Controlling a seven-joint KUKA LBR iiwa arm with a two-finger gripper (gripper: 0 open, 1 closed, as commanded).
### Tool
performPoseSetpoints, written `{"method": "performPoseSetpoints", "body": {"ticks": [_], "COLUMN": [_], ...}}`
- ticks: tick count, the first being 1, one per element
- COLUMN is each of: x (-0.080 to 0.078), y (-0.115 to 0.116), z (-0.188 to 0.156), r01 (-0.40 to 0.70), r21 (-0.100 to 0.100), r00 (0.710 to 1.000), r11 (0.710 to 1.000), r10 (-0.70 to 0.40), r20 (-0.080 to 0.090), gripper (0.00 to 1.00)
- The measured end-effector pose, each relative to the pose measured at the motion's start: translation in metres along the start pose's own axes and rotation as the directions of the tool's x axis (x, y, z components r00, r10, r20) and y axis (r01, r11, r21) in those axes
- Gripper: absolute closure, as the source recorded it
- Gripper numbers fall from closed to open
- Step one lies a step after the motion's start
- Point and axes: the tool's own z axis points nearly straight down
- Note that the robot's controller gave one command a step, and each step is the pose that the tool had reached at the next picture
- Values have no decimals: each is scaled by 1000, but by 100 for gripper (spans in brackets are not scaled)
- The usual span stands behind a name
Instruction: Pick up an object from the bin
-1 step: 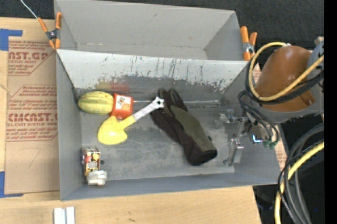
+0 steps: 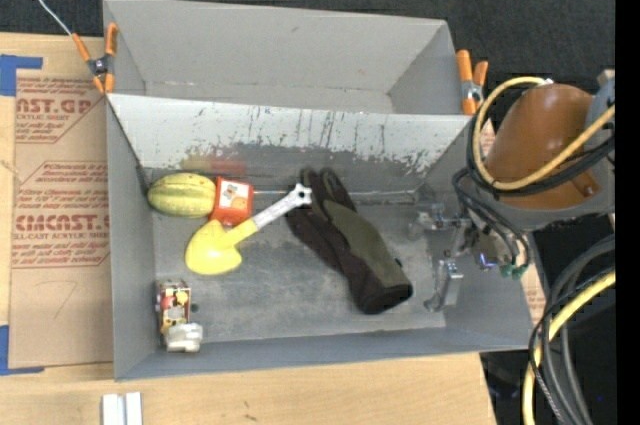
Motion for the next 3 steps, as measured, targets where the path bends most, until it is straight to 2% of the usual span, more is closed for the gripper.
{"method": "performPoseSetpoints", "body": {"ticks": [1, 2, 3], "x": [7, -14, 5], "y": [80, 81, 81], "z": [88, 28, 88], "r01": [56, -92, 55], "r21": [-3, -2, -3], "r00": [998, 996, 998], "r11": [998, 996, 999], "r10": [-56, 92, -55], "r20": [1, 7, 9], "gripper": [0, 0, 0]}}
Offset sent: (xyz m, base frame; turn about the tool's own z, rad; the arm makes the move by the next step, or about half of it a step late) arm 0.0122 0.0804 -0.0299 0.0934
